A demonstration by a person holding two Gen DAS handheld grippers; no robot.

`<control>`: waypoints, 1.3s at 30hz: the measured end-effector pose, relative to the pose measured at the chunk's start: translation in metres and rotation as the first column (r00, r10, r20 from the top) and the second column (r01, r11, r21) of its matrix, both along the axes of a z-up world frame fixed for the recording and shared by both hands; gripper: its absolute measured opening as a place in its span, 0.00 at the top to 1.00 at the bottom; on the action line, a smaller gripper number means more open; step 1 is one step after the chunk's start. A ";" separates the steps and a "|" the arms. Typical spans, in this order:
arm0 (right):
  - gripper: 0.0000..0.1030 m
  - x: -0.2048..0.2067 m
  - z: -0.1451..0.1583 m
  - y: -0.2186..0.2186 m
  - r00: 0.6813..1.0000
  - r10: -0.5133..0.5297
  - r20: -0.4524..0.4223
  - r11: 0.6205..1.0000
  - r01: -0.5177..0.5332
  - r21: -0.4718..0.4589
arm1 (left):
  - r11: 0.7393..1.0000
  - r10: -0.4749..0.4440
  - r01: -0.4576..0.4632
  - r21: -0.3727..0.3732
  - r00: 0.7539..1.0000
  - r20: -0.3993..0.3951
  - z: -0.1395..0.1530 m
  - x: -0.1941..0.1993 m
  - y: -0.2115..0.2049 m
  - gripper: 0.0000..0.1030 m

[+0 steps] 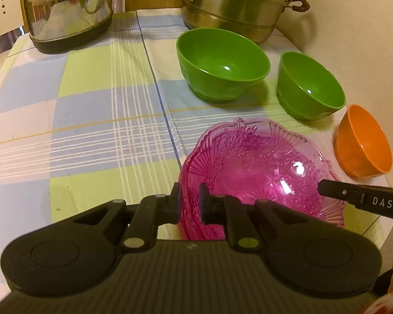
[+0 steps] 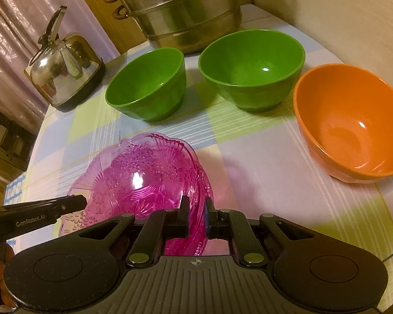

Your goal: Organize plates and bowls

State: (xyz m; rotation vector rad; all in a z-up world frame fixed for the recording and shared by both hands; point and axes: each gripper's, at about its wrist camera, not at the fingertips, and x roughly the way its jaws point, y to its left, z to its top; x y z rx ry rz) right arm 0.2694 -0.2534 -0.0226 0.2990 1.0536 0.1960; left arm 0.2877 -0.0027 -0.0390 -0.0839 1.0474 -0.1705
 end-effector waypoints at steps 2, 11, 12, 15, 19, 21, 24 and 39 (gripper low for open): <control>0.91 0.000 0.000 0.001 1.000 0.002 0.002 1.000 -0.002 -0.003 | 1.000 -0.003 0.003 0.004 1.000 0.000 -0.001 0.000 0.000 0.88; 0.90 -0.002 -0.001 0.003 1.000 0.011 0.017 1.000 -0.011 -0.017 | 1.000 -0.004 0.004 0.003 1.000 0.002 -0.004 0.001 0.000 0.88; 0.90 -0.002 -0.001 0.003 1.000 0.010 0.019 1.000 -0.010 -0.016 | 1.000 -0.004 0.004 0.003 1.000 0.002 -0.004 0.001 0.001 0.88; 0.91 -0.002 -0.001 0.003 1.000 0.005 0.021 1.000 -0.005 -0.015 | 1.000 -0.004 0.004 0.003 1.000 0.000 -0.004 0.001 0.000 0.88; 0.90 -0.002 -0.001 0.004 1.000 0.010 0.027 1.000 -0.009 -0.016 | 1.000 -0.001 0.001 0.001 1.000 -0.007 -0.006 0.002 0.001 0.87; 0.90 -0.001 -0.002 0.004 0.999 0.010 0.030 1.000 -0.010 -0.015 | 1.000 0.003 -0.003 0.002 1.000 -0.004 -0.007 0.001 0.002 0.87; 0.74 0.000 -0.002 0.006 0.999 0.015 0.040 1.000 -0.014 -0.028 | 1.000 0.015 -0.015 -0.013 1.000 0.007 -0.006 0.002 0.004 0.75; 0.29 -0.005 0.003 0.002 0.997 -0.022 0.072 1.000 0.023 -0.010 | 0.999 0.030 -0.029 -0.022 0.999 0.028 0.002 -0.001 0.013 0.71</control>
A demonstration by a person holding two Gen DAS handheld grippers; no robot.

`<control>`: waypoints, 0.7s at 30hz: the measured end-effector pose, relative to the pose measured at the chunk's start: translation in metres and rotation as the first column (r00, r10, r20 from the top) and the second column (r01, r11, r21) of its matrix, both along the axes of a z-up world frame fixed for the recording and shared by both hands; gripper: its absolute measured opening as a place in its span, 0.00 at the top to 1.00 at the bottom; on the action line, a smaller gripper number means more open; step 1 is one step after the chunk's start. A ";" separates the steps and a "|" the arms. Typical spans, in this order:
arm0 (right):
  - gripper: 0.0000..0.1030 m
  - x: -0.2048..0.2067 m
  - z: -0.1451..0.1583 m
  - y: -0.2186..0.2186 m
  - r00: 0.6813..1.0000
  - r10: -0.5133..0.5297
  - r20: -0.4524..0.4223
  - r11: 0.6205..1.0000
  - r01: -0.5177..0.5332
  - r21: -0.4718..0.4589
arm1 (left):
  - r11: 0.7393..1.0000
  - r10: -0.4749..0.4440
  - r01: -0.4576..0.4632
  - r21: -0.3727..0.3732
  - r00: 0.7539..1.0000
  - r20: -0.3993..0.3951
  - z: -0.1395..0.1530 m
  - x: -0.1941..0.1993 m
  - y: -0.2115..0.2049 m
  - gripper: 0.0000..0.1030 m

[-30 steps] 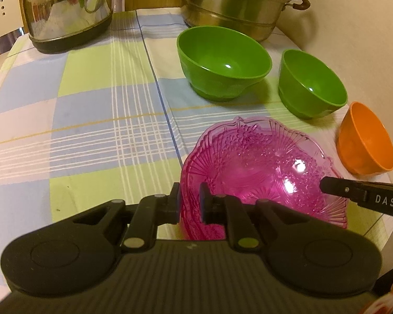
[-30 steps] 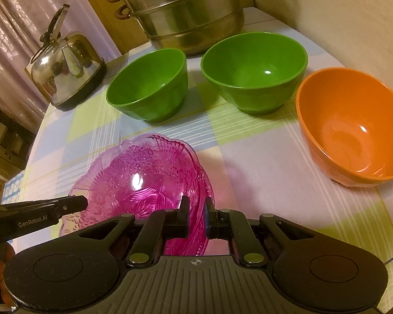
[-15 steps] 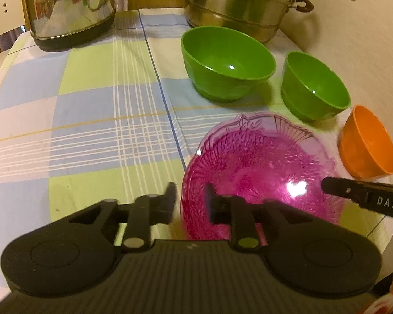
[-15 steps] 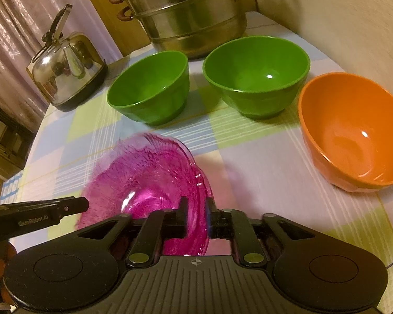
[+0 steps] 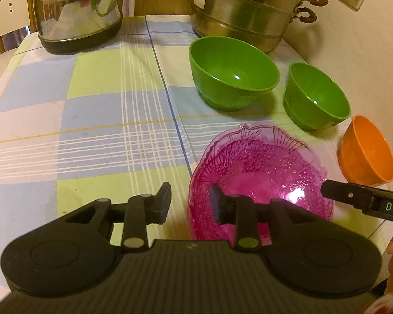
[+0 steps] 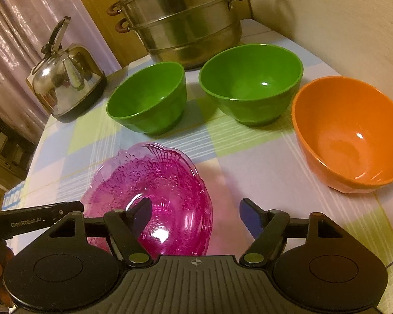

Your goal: Organize plates and bowls

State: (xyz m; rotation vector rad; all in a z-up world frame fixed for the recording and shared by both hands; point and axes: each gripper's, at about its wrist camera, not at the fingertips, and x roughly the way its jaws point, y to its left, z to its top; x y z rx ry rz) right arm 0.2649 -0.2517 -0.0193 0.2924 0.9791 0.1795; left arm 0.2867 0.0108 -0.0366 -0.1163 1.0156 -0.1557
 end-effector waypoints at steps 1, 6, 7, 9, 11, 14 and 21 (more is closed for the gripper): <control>0.29 -0.001 0.000 0.000 1.000 -0.001 0.000 1.000 0.001 -0.001 | 1.000 -0.001 0.001 -0.001 1.000 0.002 0.001 -0.001 0.000 0.70; 0.29 -0.007 0.004 -0.004 1.000 -0.010 -0.003 1.000 0.010 -0.004 | 1.000 -0.006 0.006 0.001 1.000 0.017 0.008 -0.007 -0.002 0.62; 0.29 -0.008 0.004 -0.005 1.000 -0.012 -0.004 1.000 0.012 -0.004 | 1.000 -0.006 0.006 0.002 1.000 0.020 0.009 -0.008 -0.002 0.61; 0.29 -0.011 0.006 -0.007 1.000 -0.016 -0.003 1.000 0.016 -0.002 | 1.000 -0.004 0.004 0.003 1.000 0.023 0.011 -0.010 -0.001 0.60; 0.29 -0.013 0.007 -0.009 1.000 -0.022 -0.003 1.000 0.022 0.000 | 1.000 0.003 -0.003 -0.001 1.000 0.025 0.014 -0.012 0.000 0.56; 0.29 -0.017 0.010 -0.014 0.999 -0.033 -0.002 0.999 0.033 0.010 | 1.000 0.011 -0.011 0.003 0.999 0.031 0.018 -0.016 0.003 0.44; 0.29 -0.021 0.014 -0.017 1.000 -0.031 0.002 0.999 0.031 0.024 | 1.000 0.020 -0.021 0.016 0.999 0.038 0.022 -0.019 0.008 0.35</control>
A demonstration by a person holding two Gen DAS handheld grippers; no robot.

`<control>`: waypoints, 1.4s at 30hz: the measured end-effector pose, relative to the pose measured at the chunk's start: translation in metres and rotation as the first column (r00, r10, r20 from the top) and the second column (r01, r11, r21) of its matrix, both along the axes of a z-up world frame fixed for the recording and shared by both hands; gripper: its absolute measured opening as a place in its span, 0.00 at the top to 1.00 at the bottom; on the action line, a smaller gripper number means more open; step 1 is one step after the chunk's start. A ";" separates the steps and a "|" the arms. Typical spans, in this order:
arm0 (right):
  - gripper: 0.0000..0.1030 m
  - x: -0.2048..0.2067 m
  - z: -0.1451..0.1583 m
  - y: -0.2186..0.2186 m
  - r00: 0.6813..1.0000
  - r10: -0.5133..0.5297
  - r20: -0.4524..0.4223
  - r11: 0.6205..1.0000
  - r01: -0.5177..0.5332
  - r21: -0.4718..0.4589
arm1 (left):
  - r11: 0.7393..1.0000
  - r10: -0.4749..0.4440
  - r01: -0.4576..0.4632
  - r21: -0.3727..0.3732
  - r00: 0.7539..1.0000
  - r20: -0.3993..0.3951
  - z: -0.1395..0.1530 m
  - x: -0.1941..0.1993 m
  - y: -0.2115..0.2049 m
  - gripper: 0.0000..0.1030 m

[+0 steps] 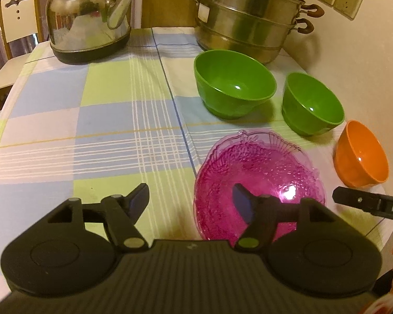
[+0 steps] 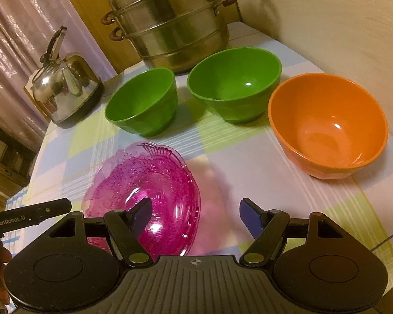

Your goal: Organize plates and bowls

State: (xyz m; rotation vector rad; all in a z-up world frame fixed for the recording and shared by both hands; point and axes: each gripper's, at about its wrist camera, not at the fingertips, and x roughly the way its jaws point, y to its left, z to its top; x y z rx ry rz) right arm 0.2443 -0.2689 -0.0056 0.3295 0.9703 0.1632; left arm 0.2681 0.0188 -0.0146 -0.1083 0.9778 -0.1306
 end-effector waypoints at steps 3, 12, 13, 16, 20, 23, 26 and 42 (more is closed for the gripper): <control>0.29 0.004 0.001 0.003 1.000 0.018 0.006 1.000 -0.018 0.001 | 1.000 -0.004 0.004 0.020 1.000 0.000 -0.002 0.004 0.001 0.35; 0.76 0.028 -0.005 0.011 0.998 0.065 0.008 0.997 -0.065 -0.032 | 0.998 -0.040 0.040 0.037 0.999 -0.001 -0.008 0.022 -0.003 0.43; 0.81 0.031 -0.007 0.011 0.998 0.070 0.005 0.997 -0.070 -0.034 | 0.998 -0.047 0.047 0.040 0.999 -0.001 -0.009 0.025 -0.004 0.47; 0.90 0.038 -0.011 0.014 0.996 0.086 0.001 0.995 -0.085 -0.046 | 0.997 -0.057 0.057 0.045 0.998 -0.005 -0.012 0.033 -0.008 0.50; 1.00 0.045 -0.019 0.014 0.995 0.096 -0.023 0.995 -0.097 -0.039 | 0.997 -0.064 0.065 0.039 0.998 -0.023 -0.019 0.043 -0.010 0.55; 1.00 0.046 -0.022 0.012 0.995 0.088 -0.045 0.996 -0.089 -0.020 | 0.997 -0.069 0.070 0.038 0.997 -0.034 -0.023 0.047 -0.011 0.64; 1.00 0.043 -0.024 0.011 0.994 0.090 -0.057 0.996 -0.091 -0.012 | 0.996 -0.076 0.077 0.043 0.997 -0.034 -0.024 0.047 -0.011 0.64; 1.00 0.024 -0.020 0.014 0.989 0.113 -0.099 0.993 -0.115 -0.015 | 0.994 -0.106 0.108 0.032 0.993 -0.047 -0.031 0.051 -0.019 0.84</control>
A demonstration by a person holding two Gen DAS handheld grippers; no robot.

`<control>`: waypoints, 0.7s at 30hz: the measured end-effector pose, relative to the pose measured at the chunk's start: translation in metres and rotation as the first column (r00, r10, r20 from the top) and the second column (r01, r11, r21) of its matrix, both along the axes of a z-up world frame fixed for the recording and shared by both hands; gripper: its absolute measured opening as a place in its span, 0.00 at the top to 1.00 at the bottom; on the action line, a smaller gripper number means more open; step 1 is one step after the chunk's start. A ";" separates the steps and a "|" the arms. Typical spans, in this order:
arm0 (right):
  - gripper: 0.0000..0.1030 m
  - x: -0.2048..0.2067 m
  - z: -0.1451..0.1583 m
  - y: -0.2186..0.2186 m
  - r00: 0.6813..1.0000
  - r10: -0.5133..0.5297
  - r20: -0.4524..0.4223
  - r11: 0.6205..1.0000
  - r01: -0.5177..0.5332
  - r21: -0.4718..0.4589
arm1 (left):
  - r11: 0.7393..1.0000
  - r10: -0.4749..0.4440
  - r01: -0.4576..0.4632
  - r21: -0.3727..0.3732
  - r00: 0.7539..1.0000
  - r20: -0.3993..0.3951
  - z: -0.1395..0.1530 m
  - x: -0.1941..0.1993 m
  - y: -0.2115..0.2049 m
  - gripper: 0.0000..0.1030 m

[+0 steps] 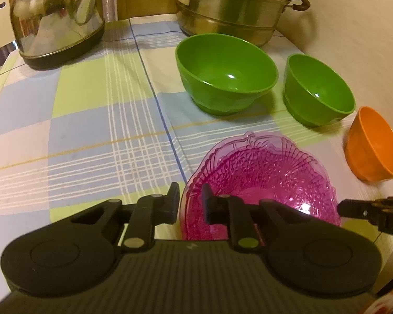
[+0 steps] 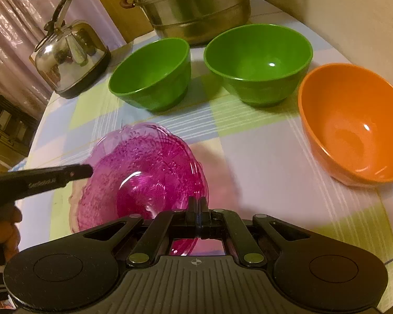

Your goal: Organize plates and bowls

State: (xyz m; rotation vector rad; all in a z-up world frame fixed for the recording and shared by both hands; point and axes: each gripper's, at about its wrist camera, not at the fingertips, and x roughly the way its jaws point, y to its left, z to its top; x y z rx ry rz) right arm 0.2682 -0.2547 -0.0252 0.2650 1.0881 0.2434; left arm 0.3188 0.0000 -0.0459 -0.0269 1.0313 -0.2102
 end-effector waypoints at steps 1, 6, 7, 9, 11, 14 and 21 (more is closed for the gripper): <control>1.00 -0.002 0.001 0.000 1.000 -0.003 -0.001 1.000 0.003 0.002 | 1.000 -0.008 0.008 0.008 1.000 0.002 -0.001 0.001 -0.002 0.84; 1.00 -0.009 0.002 0.001 1.000 -0.008 0.019 1.000 0.008 -0.019 | 1.000 -0.019 0.020 0.008 1.000 -0.007 -0.002 0.001 -0.002 0.84; 0.99 -0.009 0.002 0.001 1.000 -0.009 0.025 1.000 0.010 -0.021 | 1.000 -0.025 0.025 0.011 1.000 -0.013 -0.003 0.000 -0.002 0.84; 0.99 -0.009 0.002 -0.002 0.999 -0.018 0.035 1.000 0.019 -0.025 | 1.000 -0.024 0.024 0.004 0.999 -0.028 -0.003 -0.002 -0.001 0.84; 0.98 -0.010 0.002 -0.005 0.999 -0.033 0.037 0.999 0.033 -0.021 | 1.000 -0.020 0.020 0.003 0.999 -0.032 -0.003 -0.005 0.000 0.84; 0.88 -0.012 0.005 -0.009 0.998 -0.045 0.041 0.999 0.045 -0.007 | 1.000 -0.004 0.004 -0.003 1.000 -0.029 0.001 -0.009 0.004 0.84; 0.51 -0.022 0.019 -0.022 0.994 -0.089 0.065 0.996 0.088 0.021 | 0.999 0.033 -0.033 -0.014 0.999 -0.003 0.024 -0.024 0.014 0.70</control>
